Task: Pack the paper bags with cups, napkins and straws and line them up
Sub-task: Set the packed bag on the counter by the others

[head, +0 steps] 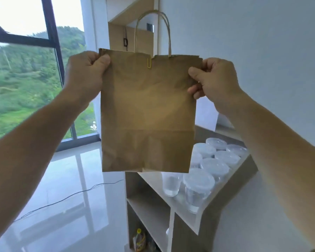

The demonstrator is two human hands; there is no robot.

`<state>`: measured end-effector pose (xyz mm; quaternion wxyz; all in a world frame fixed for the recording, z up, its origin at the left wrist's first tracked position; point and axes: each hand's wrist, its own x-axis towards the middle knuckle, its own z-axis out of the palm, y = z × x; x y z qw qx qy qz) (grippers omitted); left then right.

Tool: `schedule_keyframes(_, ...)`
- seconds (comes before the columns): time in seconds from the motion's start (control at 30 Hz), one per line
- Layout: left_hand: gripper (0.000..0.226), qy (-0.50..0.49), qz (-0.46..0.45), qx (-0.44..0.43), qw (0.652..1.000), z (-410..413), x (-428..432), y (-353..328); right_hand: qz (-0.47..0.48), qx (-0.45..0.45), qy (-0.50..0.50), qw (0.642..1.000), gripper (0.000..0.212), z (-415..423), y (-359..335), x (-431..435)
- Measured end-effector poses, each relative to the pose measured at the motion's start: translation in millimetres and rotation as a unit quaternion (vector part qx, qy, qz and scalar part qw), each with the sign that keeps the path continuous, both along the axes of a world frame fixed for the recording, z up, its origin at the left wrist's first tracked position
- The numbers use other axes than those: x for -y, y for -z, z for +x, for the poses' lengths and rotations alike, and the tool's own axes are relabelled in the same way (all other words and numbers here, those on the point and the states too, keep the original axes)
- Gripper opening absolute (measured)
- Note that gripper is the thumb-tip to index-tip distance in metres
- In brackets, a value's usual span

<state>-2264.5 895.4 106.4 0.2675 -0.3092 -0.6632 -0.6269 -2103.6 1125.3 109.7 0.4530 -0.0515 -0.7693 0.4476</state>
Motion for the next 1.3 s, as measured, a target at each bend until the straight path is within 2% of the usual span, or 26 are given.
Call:
schedule_keyframes(0.23,0.016,-0.038,-0.077,0.054,0.995,-121,4,26,-0.036,0.115,-0.042,0.992,0.005,-146,15,-15)
schedule_keyframes(0.47,0.028,-0.049,-0.147,0.078,0.985,-252,-5,83,-0.037,0.210,-0.037,0.976,0.013,-298,59,-40)
schedule_keyframes(0.57,0.033,-0.062,-0.181,0.083,0.978,-295,-16,101,-0.033,0.251,-0.018,0.967,0.022,-355,79,-54)
schedule_keyframes(0.67,0.036,-0.055,-0.213,0.091,0.971,-335,-26,117,-0.021,0.274,0.006,0.961,0.017,-405,95,-66)
schedule_keyframes(0.73,0.037,-0.058,-0.228,0.100,0.967,-357,-32,128,-0.007,0.289,0.023,0.957,0.023,-438,105,-71)
schedule_keyframes(0.77,0.037,-0.063,-0.233,0.101,0.965,-367,-34,133,-0.003,0.292,0.029,0.956,0.026,-452,110,-72)
schedule_keyframes(0.87,0.043,-0.082,-0.260,0.093,0.958,-391,-41,149,0.017,0.288,0.051,0.956,0.016,-487,123,-77)
schedule_keyframes(0.97,0.041,-0.086,-0.263,0.098,0.956,-407,-48,159,0.026,0.276,0.073,0.958,0.025,-512,130,-83)
schedule_keyframes(1.13,0.043,-0.079,-0.254,0.081,0.960,-418,-64,159,0.043,0.261,0.095,0.960,0.016,-533,129,-96)
schedule_keyframes(1.3,0.041,-0.065,-0.265,0.063,0.960,-421,-86,165,0.042,0.241,0.126,0.961,0.022,-536,129,-113)
